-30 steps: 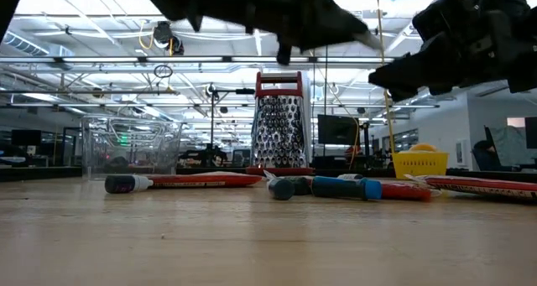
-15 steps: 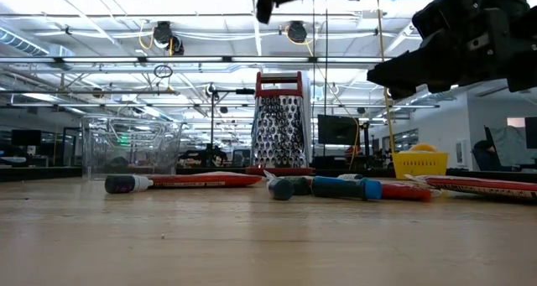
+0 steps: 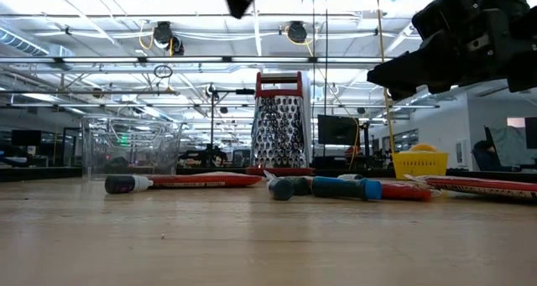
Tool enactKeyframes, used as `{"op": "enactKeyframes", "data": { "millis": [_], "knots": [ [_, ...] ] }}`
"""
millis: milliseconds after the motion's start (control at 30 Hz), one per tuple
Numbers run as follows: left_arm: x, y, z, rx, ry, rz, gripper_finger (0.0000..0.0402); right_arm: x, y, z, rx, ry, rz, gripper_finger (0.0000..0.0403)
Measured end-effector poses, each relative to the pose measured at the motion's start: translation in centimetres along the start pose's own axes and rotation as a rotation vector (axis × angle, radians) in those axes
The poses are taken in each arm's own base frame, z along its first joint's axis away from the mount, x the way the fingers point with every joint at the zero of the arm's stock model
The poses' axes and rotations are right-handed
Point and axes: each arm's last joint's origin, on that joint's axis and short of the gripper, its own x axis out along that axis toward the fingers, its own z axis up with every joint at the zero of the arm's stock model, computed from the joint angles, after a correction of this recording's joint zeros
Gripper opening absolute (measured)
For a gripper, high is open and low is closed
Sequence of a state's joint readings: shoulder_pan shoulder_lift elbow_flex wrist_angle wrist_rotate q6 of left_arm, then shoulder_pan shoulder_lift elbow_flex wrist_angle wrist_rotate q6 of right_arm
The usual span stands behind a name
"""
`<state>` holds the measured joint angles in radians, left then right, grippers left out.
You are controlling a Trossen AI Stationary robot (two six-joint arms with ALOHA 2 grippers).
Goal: Pick & Place Food Item
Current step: Put the brown food coloring bottle into the gray bin
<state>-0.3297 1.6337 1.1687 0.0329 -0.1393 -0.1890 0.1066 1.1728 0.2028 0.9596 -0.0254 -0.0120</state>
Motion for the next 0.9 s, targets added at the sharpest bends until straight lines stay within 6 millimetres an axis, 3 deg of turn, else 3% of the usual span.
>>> {"op": "enactKeyframes", "data": {
  "millis": [200,400,600,900],
  "knots": [
    [-2.8,-2.7,-1.2,-0.139,0.148,0.039,0.0061,0.0,0.0,0.0,0.000,0.000,-0.004,0.0099],
    [-7.0,-6.2,-2.2,-0.277,0.218,0.097,0.0053,0.0,-0.1,0.0,0.000,-0.001,-0.008,0.0100],
    [-10.5,-10.3,-4.9,-0.440,0.309,0.149,0.0054,0.0,-0.1,0.0,0.000,-0.001,-0.008,0.0098],
    [-15.2,-14.3,-8.4,-0.731,0.257,0.262,0.0054,0.0,-0.1,0.0,0.000,0.000,-0.008,0.0095]
  ]
}}
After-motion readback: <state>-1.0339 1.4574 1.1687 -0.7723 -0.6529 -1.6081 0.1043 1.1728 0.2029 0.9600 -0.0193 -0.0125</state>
